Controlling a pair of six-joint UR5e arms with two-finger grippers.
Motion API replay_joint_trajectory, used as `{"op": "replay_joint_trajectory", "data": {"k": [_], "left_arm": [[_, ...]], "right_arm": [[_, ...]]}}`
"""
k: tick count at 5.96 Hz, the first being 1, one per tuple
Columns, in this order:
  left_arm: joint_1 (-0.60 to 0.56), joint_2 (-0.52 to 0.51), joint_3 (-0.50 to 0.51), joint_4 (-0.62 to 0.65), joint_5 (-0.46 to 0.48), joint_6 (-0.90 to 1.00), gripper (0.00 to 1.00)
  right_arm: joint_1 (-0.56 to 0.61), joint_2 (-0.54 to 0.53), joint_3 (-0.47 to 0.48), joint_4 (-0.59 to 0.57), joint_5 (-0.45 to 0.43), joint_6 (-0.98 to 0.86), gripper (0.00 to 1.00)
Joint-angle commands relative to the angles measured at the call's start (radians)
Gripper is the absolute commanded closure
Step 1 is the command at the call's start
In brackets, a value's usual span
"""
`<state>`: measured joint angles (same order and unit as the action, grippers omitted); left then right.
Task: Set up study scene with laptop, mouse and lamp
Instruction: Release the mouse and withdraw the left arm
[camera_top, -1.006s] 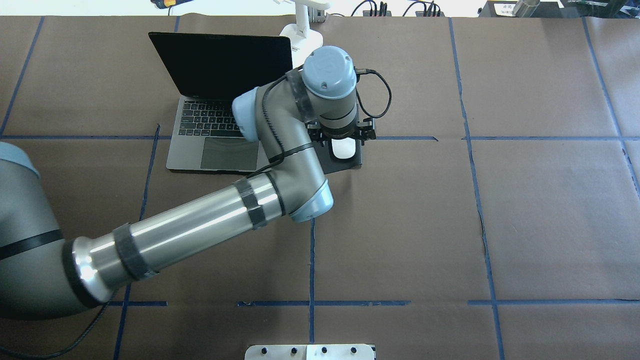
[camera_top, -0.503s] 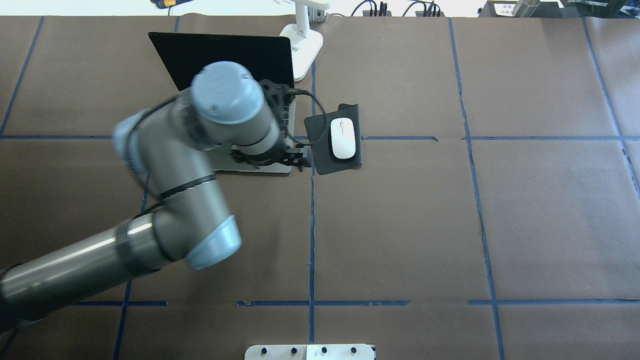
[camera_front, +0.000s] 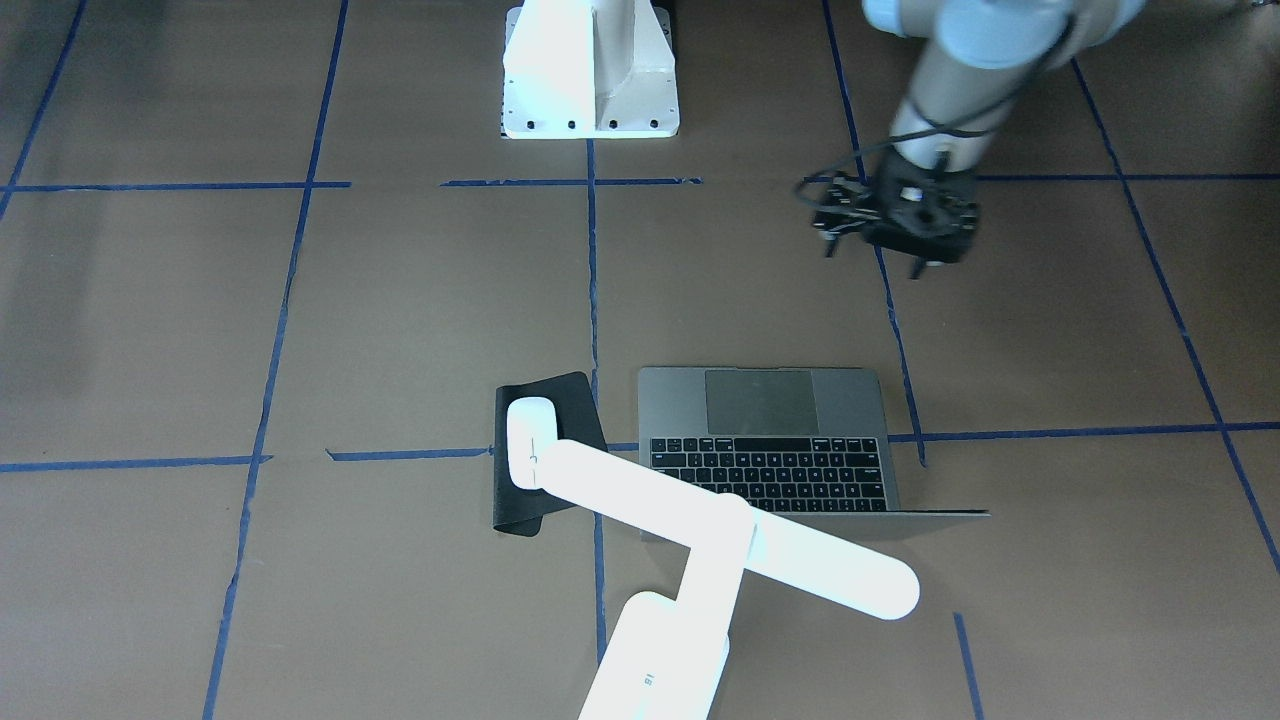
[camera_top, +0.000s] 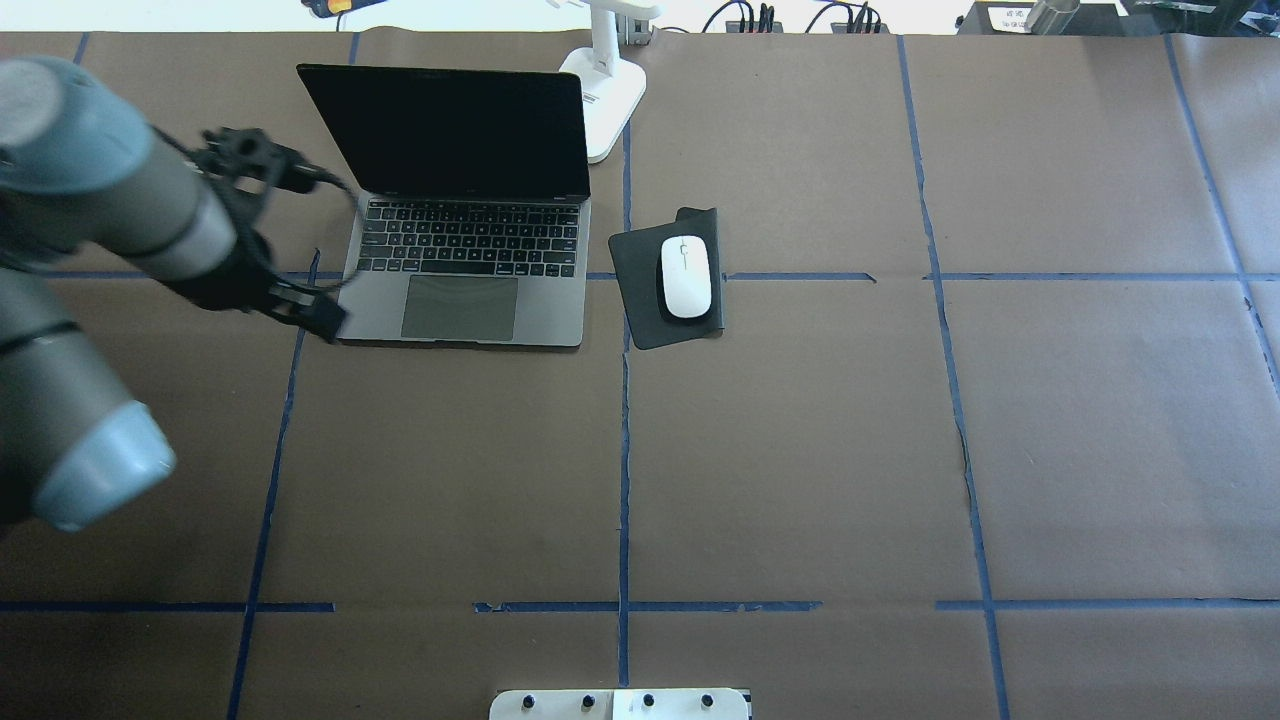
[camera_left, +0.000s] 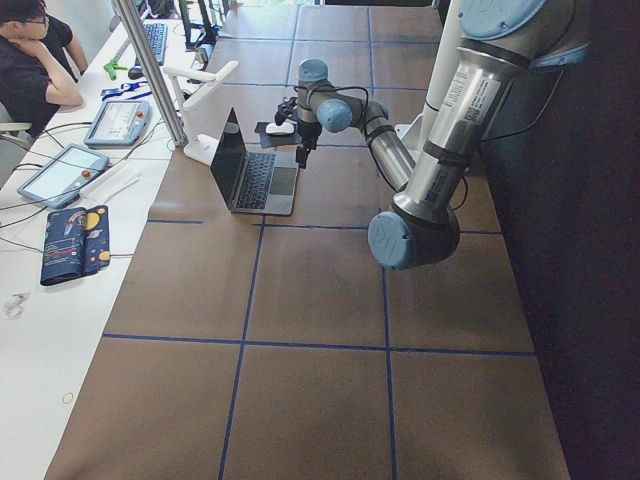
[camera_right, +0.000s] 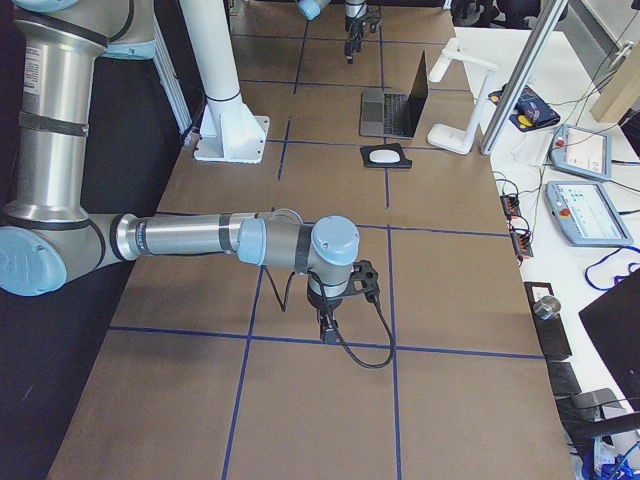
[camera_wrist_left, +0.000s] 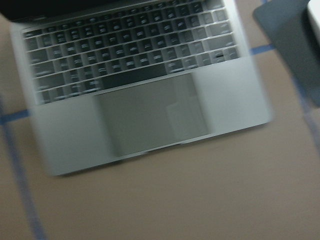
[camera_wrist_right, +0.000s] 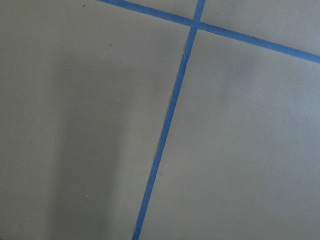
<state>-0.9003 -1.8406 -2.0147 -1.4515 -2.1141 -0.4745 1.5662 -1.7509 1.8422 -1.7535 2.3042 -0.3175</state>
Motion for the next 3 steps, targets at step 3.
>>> {"op": "replay_joint_trajectory", "data": {"k": [3], "left_arm": [[-0.531, 0.351, 0.094, 0.059, -0.153, 0.673, 0.00]], "right_arm": [[-0.001, 0.001, -0.008, 0.000, 0.011, 0.000, 0.00]]}}
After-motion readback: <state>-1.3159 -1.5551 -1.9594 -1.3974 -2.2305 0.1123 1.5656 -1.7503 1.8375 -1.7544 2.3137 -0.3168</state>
